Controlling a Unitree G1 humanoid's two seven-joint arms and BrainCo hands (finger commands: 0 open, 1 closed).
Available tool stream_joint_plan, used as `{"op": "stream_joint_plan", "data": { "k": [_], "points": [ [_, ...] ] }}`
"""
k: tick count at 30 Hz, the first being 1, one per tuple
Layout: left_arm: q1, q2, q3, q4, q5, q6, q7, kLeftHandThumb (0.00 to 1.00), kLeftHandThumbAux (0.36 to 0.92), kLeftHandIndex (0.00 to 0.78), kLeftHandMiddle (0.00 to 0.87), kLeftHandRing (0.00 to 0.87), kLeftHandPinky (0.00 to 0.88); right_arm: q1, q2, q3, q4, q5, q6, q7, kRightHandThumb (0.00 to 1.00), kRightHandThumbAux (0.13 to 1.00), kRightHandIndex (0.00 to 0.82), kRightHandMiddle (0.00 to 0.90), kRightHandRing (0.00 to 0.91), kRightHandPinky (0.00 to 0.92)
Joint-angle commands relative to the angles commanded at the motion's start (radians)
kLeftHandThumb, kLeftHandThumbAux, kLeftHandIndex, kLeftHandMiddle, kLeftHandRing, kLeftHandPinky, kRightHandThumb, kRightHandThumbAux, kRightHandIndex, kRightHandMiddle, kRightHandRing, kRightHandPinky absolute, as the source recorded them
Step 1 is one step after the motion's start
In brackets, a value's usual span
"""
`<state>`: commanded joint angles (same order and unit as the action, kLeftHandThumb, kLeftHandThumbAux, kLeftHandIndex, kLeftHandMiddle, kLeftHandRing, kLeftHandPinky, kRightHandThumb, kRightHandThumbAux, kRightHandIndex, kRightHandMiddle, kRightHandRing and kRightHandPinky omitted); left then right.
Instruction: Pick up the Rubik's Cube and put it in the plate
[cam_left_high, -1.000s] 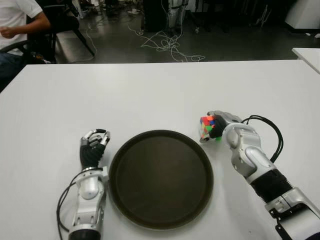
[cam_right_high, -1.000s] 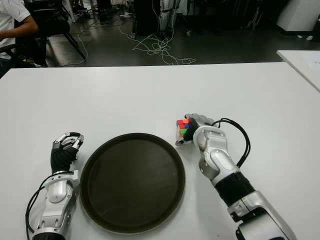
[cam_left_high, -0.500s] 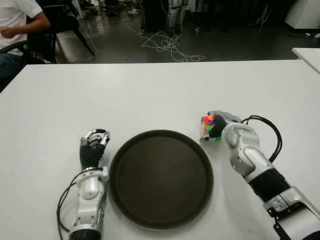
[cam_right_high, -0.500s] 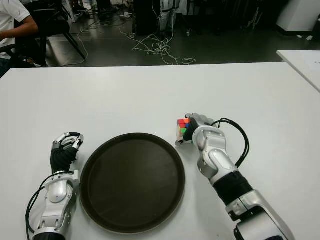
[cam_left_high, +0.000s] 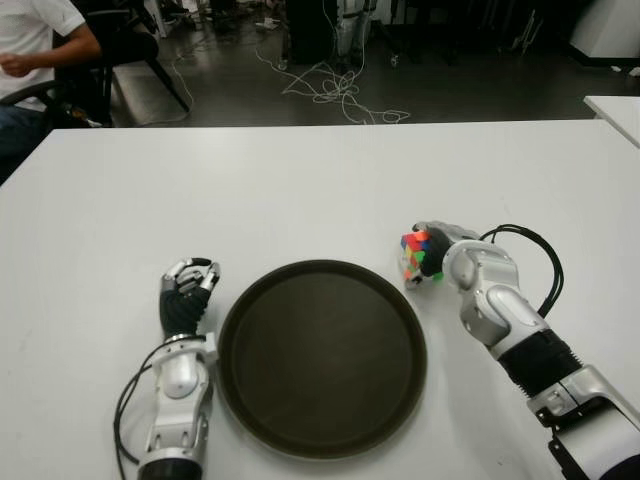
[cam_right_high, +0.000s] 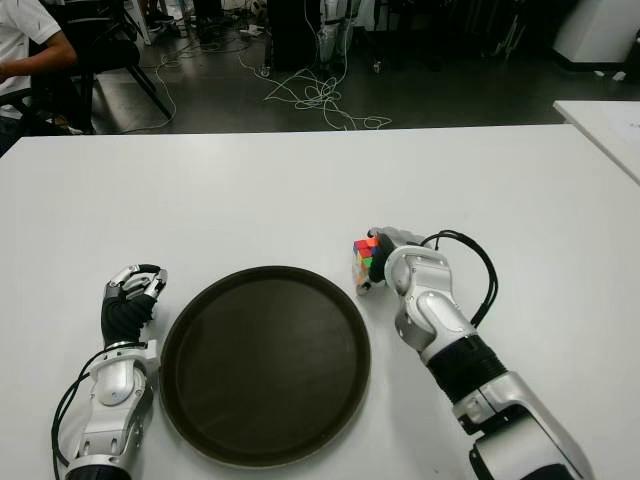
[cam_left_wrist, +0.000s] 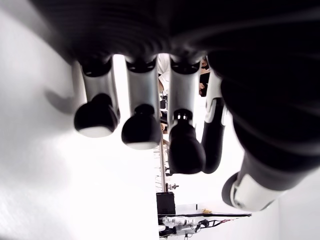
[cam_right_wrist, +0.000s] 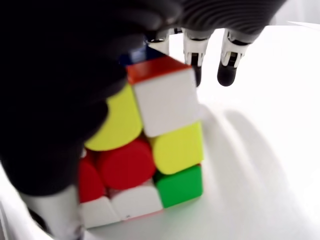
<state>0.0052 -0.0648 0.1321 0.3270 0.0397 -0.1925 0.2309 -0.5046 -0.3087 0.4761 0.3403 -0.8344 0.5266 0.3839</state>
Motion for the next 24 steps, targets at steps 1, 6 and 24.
{"op": "stream_joint_plan", "data": {
  "k": [1,6,24],
  "points": [
    [0.000,0.000,0.000,0.001,0.000,-0.002,0.000,0.716,0.701,0.445,0.810,0.839,0.841,0.002,0.002,-0.005,0.006,0.004,-0.007,-0.012,0.000,0.792,0.087,0.140,0.140,0.081],
    [0.000,0.001,0.001,0.006,0.003,-0.015,0.001,0.716,0.700,0.445,0.808,0.838,0.839,0.023,0.025,-0.050,-0.002,0.030,-0.023,-0.109,0.000,0.785,0.210,0.275,0.325,0.342],
    [0.002,0.008,-0.004,0.006,0.012,-0.018,-0.002,0.716,0.700,0.446,0.808,0.838,0.842,0.078,0.092,-0.166,-0.028,0.140,-0.101,-0.385,0.300,0.837,0.619,0.741,0.756,0.752]
  ]
}}
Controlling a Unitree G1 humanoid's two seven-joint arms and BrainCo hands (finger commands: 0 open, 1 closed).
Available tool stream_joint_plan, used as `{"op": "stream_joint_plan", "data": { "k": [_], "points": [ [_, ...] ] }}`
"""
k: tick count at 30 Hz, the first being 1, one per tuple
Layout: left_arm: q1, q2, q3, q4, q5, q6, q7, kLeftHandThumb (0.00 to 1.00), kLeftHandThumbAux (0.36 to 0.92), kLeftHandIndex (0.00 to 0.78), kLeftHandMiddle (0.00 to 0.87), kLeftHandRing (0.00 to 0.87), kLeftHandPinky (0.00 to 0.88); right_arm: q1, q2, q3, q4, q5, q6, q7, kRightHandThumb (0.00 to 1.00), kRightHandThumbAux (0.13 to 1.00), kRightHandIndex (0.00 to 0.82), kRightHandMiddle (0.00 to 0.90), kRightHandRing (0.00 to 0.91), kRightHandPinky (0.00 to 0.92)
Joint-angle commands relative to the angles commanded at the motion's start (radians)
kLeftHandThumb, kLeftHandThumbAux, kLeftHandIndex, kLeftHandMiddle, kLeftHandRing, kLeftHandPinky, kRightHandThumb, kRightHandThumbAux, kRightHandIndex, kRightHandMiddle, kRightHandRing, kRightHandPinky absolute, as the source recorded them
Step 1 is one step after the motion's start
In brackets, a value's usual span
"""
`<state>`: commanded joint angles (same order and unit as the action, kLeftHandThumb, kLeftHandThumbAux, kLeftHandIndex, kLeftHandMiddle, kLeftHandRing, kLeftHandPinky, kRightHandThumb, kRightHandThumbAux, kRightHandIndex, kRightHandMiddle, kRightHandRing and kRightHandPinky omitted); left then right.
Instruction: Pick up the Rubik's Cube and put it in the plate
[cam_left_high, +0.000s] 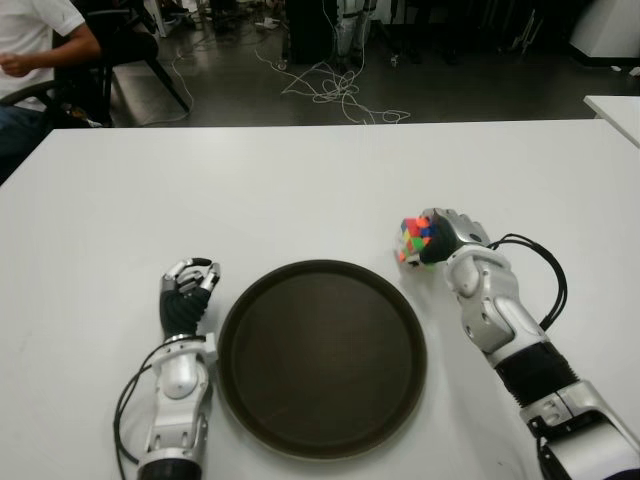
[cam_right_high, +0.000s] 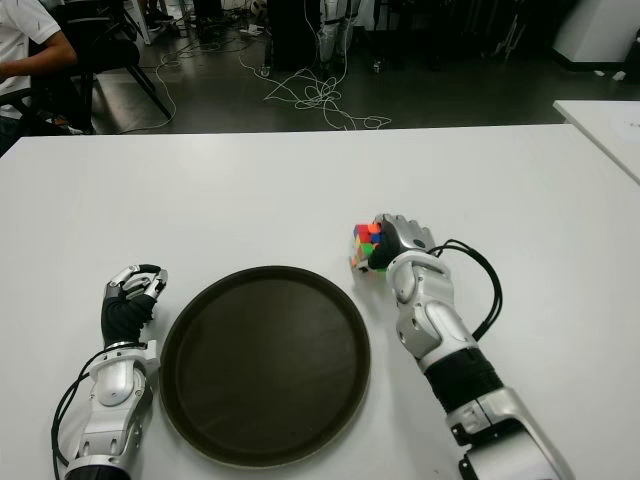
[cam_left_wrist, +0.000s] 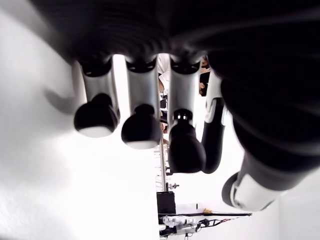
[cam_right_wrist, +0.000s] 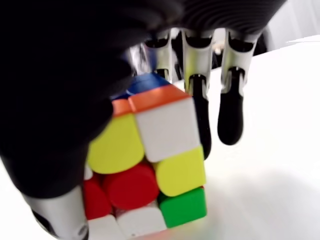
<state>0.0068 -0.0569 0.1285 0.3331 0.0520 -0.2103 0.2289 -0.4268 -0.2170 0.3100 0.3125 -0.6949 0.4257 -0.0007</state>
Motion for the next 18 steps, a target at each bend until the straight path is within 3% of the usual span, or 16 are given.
{"op": "stream_joint_plan", "data": {
  "k": [18],
  "points": [
    [0.001,-0.002,0.006,-0.001,-0.015,0.000,-0.009,0.716,0.700,0.445,0.811,0.840,0.842,0.026,0.029,-0.048,-0.049,0.064,-0.026,-0.073,0.336,0.846,0.667,0.791,0.803,0.800]
  ]
}}
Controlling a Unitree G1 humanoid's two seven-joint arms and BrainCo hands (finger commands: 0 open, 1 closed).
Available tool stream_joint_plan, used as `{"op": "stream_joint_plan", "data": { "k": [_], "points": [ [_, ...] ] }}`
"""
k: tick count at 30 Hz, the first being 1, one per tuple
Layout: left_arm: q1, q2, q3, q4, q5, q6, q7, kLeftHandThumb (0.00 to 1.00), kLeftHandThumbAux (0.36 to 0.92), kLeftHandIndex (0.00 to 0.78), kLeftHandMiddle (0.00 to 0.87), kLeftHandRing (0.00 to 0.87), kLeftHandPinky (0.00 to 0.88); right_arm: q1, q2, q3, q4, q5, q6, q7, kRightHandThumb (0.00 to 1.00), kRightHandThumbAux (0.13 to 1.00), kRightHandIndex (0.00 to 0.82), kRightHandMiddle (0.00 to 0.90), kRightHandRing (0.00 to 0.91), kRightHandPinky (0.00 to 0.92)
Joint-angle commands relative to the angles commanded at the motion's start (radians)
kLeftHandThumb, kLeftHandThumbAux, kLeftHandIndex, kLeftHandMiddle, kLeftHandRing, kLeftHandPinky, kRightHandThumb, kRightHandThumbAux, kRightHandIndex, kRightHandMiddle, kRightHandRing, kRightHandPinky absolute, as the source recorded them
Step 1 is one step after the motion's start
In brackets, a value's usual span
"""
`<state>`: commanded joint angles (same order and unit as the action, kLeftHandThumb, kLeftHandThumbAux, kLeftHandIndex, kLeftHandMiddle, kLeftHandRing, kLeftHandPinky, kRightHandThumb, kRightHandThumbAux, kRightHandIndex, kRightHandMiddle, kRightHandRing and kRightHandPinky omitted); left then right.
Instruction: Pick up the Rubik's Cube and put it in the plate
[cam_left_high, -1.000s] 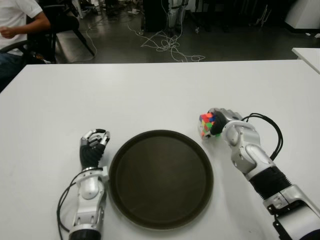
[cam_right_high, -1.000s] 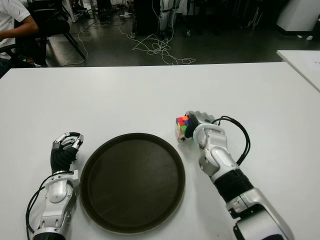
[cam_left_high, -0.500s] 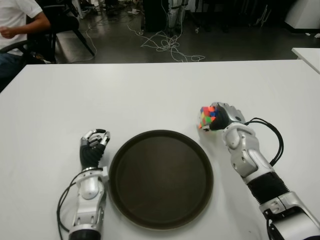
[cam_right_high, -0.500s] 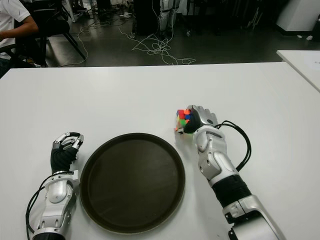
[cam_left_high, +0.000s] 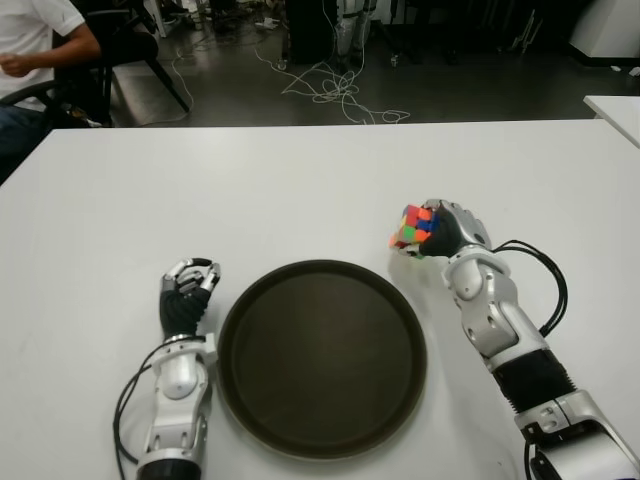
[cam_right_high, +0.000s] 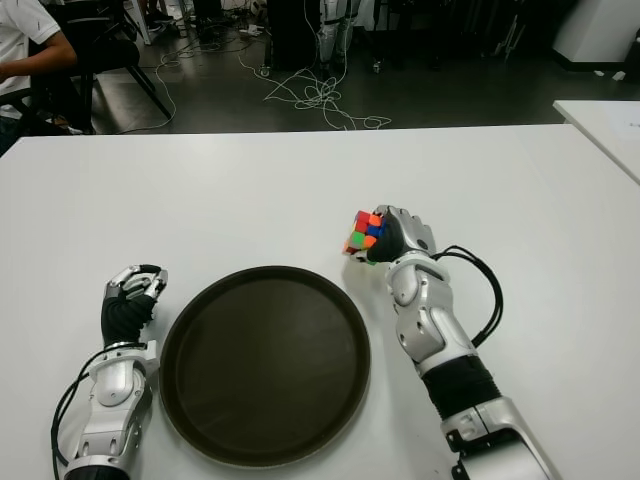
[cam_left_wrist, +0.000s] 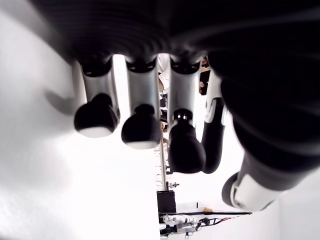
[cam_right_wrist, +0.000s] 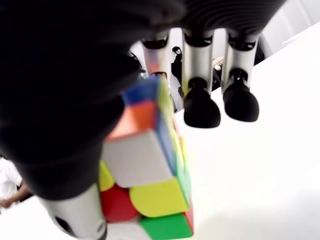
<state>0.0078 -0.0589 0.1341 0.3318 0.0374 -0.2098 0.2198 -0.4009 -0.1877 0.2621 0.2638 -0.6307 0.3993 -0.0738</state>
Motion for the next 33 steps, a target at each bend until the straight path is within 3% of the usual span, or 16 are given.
{"op": "stream_joint_plan", "data": {
  "k": [16,20,22,24,27,29,33],
  "points": [
    [-0.004,0.003,0.004,0.013,0.005,-0.011,0.003,0.716,0.701,0.445,0.801,0.833,0.833,0.033,-0.010,-0.027,-0.063,0.039,-0.042,-0.012,0.334,0.853,0.655,0.796,0.804,0.796],
    [-0.005,0.004,0.005,0.015,0.005,-0.013,0.004,0.715,0.701,0.445,0.798,0.831,0.832,0.081,-0.004,-0.057,-0.127,0.078,-0.111,-0.038,0.303,0.848,0.664,0.798,0.809,0.804],
    [-0.006,0.004,0.005,0.013,0.006,-0.009,0.006,0.715,0.701,0.445,0.799,0.830,0.832,0.133,0.002,-0.069,-0.228,0.105,-0.159,-0.041,0.271,0.843,0.672,0.802,0.815,0.812],
    [-0.006,0.004,0.005,0.012,0.006,-0.008,0.006,0.715,0.701,0.445,0.799,0.830,0.831,0.155,0.004,-0.073,-0.270,0.115,-0.177,-0.041,0.249,0.840,0.676,0.806,0.820,0.816],
    [-0.005,0.005,0.002,0.007,0.011,0.002,0.007,0.715,0.700,0.445,0.802,0.831,0.834,0.210,0.044,-0.047,-0.394,0.117,-0.212,-0.058,0.233,0.835,0.689,0.816,0.831,0.826],
    [-0.005,0.005,0.001,0.003,0.012,0.006,0.007,0.715,0.700,0.445,0.803,0.832,0.835,0.245,0.073,-0.029,-0.442,0.133,-0.275,-0.085,0.236,0.825,0.684,0.822,0.837,0.833],
    [-0.002,0.002,0.000,-0.007,0.006,0.015,0.003,0.716,0.700,0.446,0.804,0.832,0.837,0.294,0.089,-0.016,-0.480,0.187,-0.398,-0.091,0.211,0.807,0.676,0.831,0.845,0.842]
  ]
}}
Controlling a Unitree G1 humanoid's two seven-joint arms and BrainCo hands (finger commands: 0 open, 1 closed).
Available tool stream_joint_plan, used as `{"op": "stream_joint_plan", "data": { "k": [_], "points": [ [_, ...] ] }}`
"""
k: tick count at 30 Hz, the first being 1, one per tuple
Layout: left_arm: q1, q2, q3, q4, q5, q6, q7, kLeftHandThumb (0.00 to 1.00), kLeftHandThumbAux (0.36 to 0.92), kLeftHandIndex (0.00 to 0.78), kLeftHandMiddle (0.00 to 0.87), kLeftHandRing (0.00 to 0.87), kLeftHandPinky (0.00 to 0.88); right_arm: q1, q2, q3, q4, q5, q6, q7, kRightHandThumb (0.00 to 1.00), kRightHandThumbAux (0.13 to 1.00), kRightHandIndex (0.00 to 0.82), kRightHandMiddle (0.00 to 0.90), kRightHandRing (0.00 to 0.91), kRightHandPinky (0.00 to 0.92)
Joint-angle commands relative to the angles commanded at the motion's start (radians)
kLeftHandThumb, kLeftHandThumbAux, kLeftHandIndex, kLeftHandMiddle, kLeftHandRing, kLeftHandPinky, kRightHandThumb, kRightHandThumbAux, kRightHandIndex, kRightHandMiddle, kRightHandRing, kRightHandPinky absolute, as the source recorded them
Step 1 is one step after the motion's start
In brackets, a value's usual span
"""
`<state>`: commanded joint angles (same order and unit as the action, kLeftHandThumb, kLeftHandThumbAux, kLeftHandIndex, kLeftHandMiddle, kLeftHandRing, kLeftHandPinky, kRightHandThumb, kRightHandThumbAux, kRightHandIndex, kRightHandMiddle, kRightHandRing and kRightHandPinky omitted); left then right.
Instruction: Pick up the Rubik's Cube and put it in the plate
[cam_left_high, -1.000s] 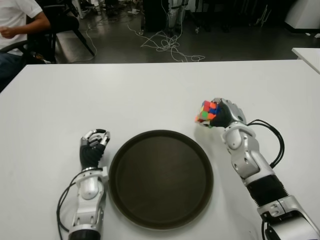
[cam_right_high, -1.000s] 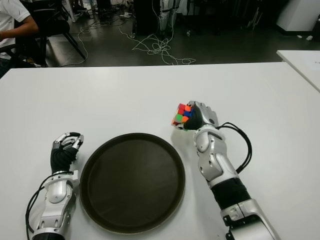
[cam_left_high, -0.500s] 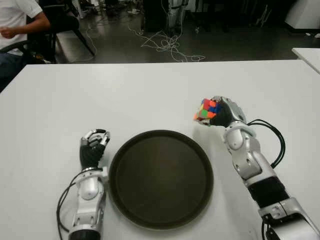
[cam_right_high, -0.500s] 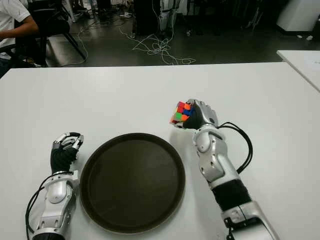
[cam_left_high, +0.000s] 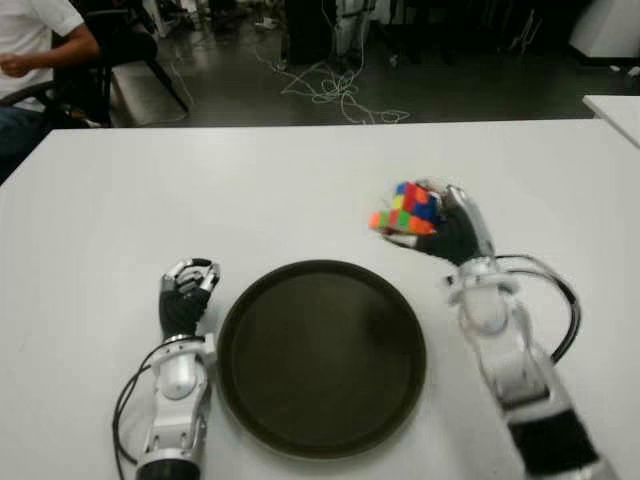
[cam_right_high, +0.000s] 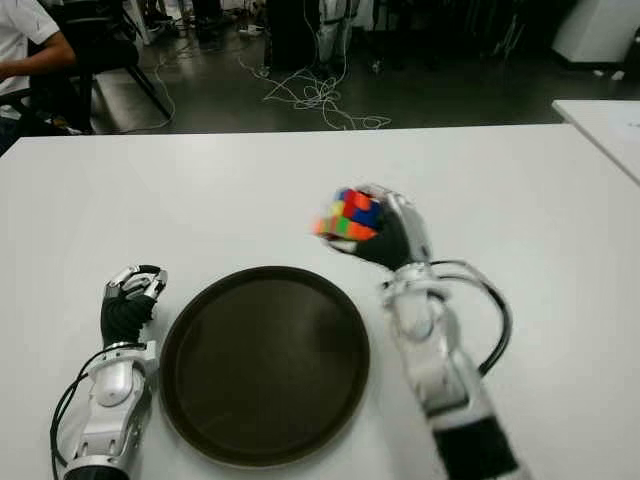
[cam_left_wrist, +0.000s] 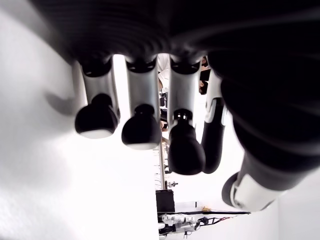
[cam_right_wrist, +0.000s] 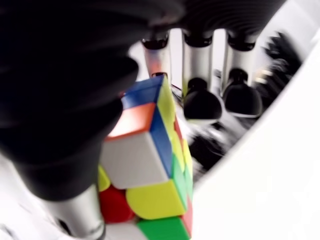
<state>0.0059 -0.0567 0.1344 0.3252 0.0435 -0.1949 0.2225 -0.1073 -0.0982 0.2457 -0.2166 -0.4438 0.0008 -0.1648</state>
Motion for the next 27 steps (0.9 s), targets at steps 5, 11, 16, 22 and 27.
{"op": "stream_joint_plan", "data": {
  "k": [5,11,16,22,27],
  "points": [
    [0.003,-0.003,0.000,-0.010,-0.005,0.007,-0.002,0.716,0.700,0.446,0.803,0.832,0.837,0.006,0.011,0.025,0.009,0.015,-0.083,0.026,0.145,0.809,0.699,0.831,0.846,0.839],
    [0.004,-0.006,-0.001,-0.012,-0.003,0.007,0.003,0.716,0.701,0.445,0.796,0.827,0.832,0.016,-0.018,0.070,-0.035,0.030,-0.101,0.142,0.070,0.827,0.716,0.828,0.842,0.832],
    [0.003,-0.006,-0.001,-0.008,0.001,0.003,0.004,0.715,0.701,0.446,0.793,0.825,0.831,0.026,-0.027,0.082,-0.066,0.050,-0.085,0.214,0.044,0.837,0.720,0.827,0.841,0.828],
    [-0.001,0.000,0.000,0.013,0.007,-0.021,0.005,0.716,0.700,0.446,0.792,0.823,0.829,-0.027,-0.059,0.137,-0.051,0.037,-0.031,0.355,0.008,0.848,0.764,0.831,0.847,0.829],
    [-0.006,0.004,0.001,0.035,0.015,-0.046,0.012,0.715,0.700,0.446,0.796,0.825,0.829,-0.038,-0.083,0.158,-0.098,0.018,0.047,0.451,0.001,0.849,0.780,0.838,0.854,0.843]
  ]
}}
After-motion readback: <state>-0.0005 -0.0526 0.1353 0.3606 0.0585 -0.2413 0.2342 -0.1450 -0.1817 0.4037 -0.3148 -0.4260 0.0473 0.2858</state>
